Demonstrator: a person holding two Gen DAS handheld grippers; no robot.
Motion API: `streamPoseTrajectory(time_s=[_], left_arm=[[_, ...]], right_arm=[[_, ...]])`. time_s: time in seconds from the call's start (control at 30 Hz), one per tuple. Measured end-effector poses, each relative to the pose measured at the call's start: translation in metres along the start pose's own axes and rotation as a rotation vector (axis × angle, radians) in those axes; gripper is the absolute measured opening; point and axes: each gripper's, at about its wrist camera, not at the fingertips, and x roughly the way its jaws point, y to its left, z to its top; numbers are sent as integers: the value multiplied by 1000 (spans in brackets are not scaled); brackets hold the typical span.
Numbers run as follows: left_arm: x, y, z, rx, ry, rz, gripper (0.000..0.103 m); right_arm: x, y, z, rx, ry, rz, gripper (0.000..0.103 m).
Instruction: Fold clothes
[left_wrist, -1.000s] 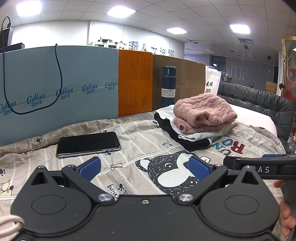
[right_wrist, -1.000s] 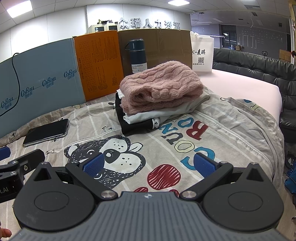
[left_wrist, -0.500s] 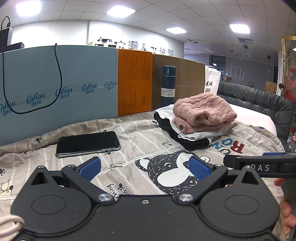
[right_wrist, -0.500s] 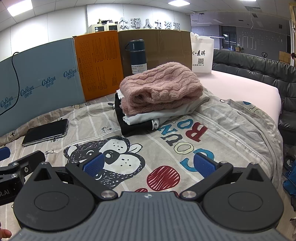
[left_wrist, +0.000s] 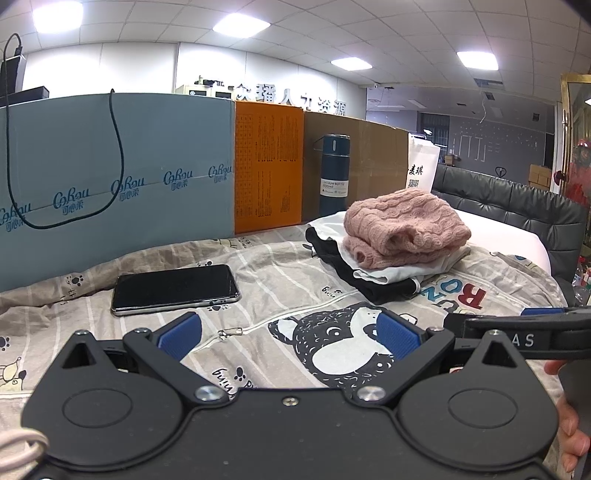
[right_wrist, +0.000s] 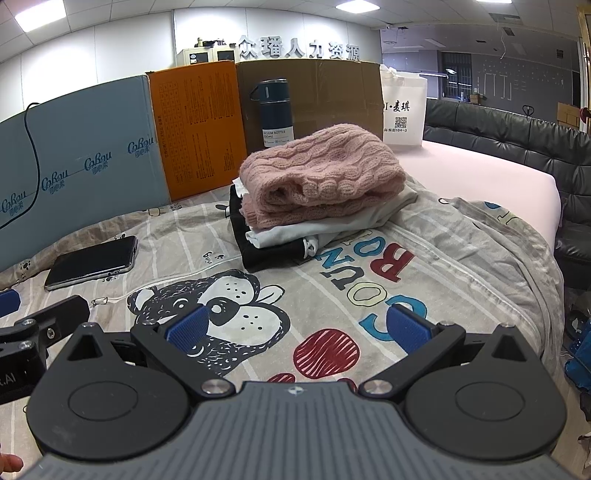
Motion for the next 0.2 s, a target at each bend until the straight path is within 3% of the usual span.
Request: streamPoseTrajectory(time_s=[0.2], left_arm=[[0, 1, 0, -1, -2, 0, 103]], right_arm=[[-1, 1, 0, -2, -1, -1, 103]])
